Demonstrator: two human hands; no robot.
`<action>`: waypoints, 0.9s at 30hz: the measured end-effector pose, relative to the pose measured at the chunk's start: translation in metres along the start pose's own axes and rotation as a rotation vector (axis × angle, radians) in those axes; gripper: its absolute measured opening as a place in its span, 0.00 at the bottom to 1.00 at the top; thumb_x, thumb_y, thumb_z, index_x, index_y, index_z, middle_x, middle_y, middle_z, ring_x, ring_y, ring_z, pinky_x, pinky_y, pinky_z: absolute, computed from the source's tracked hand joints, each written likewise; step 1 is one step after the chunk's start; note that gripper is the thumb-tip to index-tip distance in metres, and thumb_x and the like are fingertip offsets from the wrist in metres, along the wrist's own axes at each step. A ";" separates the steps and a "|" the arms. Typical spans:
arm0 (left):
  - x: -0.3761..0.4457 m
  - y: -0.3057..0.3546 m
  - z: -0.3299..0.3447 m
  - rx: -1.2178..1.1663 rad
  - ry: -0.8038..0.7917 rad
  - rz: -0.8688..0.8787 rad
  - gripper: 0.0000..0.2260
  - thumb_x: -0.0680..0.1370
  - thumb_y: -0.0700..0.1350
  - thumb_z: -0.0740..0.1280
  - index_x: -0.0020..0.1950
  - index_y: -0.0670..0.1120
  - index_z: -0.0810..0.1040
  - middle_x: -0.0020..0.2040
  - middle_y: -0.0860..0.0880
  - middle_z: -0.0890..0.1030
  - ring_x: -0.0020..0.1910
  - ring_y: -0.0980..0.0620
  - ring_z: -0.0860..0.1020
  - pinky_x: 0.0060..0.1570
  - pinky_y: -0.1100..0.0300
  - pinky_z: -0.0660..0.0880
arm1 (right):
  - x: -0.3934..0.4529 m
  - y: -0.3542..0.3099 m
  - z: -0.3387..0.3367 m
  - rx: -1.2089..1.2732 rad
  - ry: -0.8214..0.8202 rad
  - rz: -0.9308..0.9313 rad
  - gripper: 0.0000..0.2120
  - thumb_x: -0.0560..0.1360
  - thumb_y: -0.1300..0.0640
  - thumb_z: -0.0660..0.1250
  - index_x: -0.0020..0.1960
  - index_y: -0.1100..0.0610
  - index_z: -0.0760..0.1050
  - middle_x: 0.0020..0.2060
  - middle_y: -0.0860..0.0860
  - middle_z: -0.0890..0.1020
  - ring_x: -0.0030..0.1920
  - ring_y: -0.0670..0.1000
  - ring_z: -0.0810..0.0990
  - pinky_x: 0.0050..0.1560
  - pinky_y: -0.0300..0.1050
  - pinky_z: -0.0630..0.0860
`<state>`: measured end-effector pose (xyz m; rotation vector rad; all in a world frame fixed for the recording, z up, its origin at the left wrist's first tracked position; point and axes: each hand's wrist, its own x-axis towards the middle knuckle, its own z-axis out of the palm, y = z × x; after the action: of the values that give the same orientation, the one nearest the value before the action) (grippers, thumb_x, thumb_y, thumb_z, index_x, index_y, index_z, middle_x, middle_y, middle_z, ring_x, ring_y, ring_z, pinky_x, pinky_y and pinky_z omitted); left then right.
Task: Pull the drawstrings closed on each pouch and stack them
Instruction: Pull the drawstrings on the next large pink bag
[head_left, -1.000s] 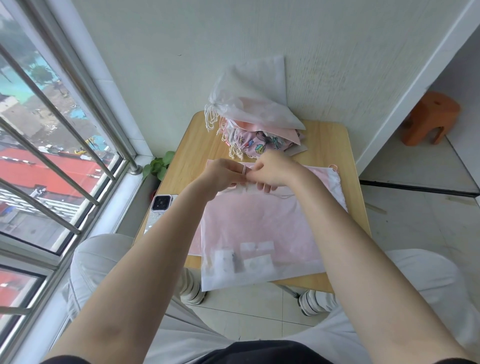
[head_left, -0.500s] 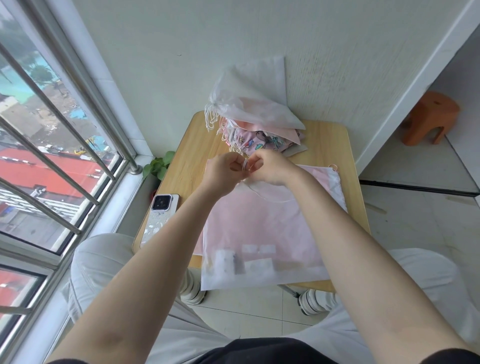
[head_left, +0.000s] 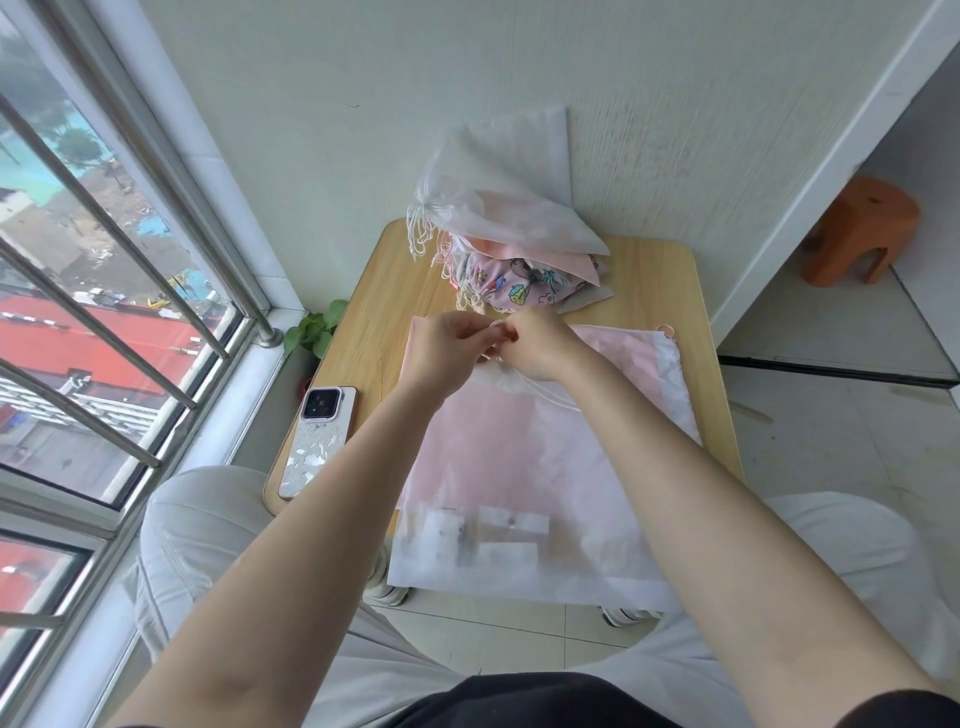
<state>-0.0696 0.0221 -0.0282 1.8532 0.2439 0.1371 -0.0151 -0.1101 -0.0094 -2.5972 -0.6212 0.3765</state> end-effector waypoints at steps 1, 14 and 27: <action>-0.001 0.001 0.001 -0.007 0.016 -0.010 0.03 0.75 0.44 0.73 0.41 0.49 0.85 0.38 0.50 0.85 0.38 0.52 0.83 0.47 0.53 0.82 | 0.000 0.001 0.000 -0.011 0.000 -0.009 0.10 0.77 0.56 0.61 0.43 0.58 0.79 0.43 0.58 0.81 0.46 0.58 0.77 0.44 0.48 0.73; 0.004 -0.005 0.002 0.137 0.075 -0.087 0.09 0.77 0.45 0.69 0.37 0.49 0.77 0.35 0.53 0.85 0.36 0.54 0.81 0.39 0.58 0.77 | -0.002 0.012 -0.026 0.399 -0.100 0.108 0.06 0.76 0.58 0.70 0.49 0.60 0.82 0.37 0.50 0.78 0.37 0.46 0.73 0.34 0.37 0.68; 0.004 -0.010 0.000 0.295 0.018 -0.131 0.14 0.79 0.44 0.65 0.33 0.47 0.76 0.39 0.48 0.85 0.40 0.44 0.80 0.44 0.48 0.79 | -0.001 0.004 -0.052 1.622 0.271 0.202 0.06 0.78 0.59 0.67 0.43 0.58 0.74 0.32 0.53 0.78 0.39 0.54 0.79 0.48 0.49 0.76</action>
<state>-0.0666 0.0256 -0.0380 2.1220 0.4151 0.0278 0.0037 -0.1325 0.0340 -1.0824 0.1207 0.3400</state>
